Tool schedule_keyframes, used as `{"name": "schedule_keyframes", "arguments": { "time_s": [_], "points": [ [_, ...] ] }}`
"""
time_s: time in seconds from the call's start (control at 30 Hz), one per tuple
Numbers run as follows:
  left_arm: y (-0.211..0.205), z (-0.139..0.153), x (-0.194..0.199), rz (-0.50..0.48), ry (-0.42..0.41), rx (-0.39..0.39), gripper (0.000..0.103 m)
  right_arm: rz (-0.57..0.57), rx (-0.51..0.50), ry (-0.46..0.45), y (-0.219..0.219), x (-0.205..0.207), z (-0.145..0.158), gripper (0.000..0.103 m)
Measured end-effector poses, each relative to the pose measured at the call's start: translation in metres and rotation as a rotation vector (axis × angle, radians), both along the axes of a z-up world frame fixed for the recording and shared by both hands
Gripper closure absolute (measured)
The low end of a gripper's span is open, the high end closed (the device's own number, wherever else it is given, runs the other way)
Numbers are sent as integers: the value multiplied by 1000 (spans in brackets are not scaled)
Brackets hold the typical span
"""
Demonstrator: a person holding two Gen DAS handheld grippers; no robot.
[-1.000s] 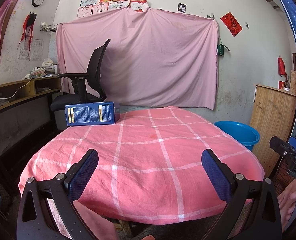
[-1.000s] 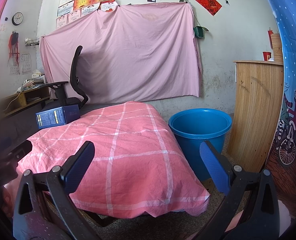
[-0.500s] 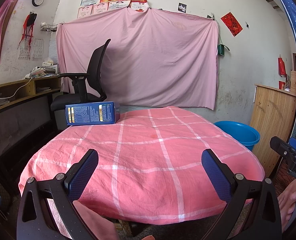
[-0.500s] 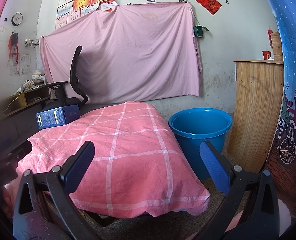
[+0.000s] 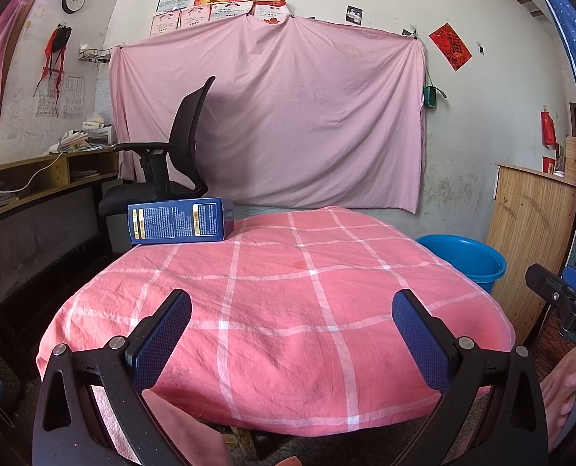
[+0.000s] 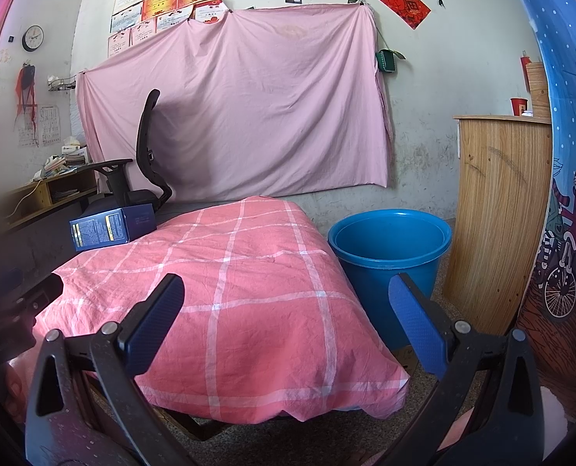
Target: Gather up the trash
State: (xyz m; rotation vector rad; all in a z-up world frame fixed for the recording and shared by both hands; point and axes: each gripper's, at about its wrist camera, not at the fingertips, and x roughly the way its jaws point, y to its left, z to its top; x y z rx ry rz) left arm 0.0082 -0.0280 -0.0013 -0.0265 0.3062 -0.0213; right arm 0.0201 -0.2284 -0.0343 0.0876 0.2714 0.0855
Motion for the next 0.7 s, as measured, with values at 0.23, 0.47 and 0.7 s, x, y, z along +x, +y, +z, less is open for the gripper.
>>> {"name": "schedule_keyframes", "arguments": {
  "time_s": [0.23, 0.47, 0.7],
  "points": [
    [1, 1, 0, -2, -2, 2, 2, 1, 5, -2, 1, 0, -1, 0],
    [1, 0, -1, -1, -2, 3, 2, 0, 5, -2, 2, -1, -1, 0],
    [1, 0, -1, 2, -2, 5, 2, 1, 7, -3, 1, -1, -1, 0]
  ]
}}
